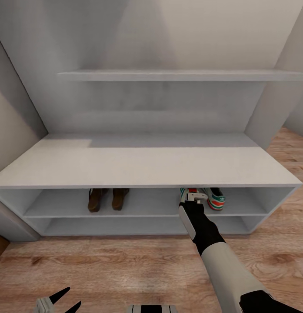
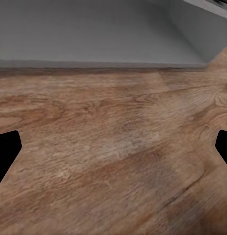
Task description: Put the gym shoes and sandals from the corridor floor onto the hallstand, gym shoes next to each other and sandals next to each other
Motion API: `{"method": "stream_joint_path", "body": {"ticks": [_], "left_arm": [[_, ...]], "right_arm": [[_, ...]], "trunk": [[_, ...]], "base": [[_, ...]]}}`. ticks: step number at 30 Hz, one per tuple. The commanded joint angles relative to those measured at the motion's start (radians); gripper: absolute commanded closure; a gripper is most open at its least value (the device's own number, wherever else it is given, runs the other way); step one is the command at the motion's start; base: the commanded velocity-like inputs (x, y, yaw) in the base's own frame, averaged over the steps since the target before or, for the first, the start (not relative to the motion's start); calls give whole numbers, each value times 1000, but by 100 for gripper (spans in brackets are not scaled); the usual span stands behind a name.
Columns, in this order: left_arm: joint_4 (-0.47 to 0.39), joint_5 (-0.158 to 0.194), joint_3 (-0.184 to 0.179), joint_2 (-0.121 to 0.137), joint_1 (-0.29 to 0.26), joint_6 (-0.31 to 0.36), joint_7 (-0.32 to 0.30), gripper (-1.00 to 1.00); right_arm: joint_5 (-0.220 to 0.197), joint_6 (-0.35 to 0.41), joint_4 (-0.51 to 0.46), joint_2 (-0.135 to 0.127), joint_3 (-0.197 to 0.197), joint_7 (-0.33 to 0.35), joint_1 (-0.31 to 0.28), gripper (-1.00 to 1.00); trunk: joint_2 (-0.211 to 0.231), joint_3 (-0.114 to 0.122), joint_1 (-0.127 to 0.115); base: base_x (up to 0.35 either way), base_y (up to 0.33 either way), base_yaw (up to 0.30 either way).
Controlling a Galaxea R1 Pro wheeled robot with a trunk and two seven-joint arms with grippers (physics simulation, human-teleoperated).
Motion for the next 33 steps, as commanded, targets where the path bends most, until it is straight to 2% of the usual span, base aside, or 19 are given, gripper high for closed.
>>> {"method": "stream_joint_path", "body": {"ticks": [1,11,24,33], "left_arm": [[0,-2,3,0,-1,-5,-4,-100],[0,-2,4,0,-1,-3,-4,-100],[0,-2,3,1,-1,-4,-4,-100],[0,-2,3,1,-1,-4,-4,-100]], "right_arm": [[-10,2,-1,0,2,-9,-1,100],[-10,2,-1,0,1,-9,-1,100],[-9,3,-1,0,1,-9,-1,100],[-9,3,-1,0,1,-9,-1,100]], "trunk": [[0,-1,0],[-2,-40,4],[-2,-45,4],[-2,-45,4]], "base": [[0,0,0],[0,0,0],[1,0,0],[151,-74,0]]}}
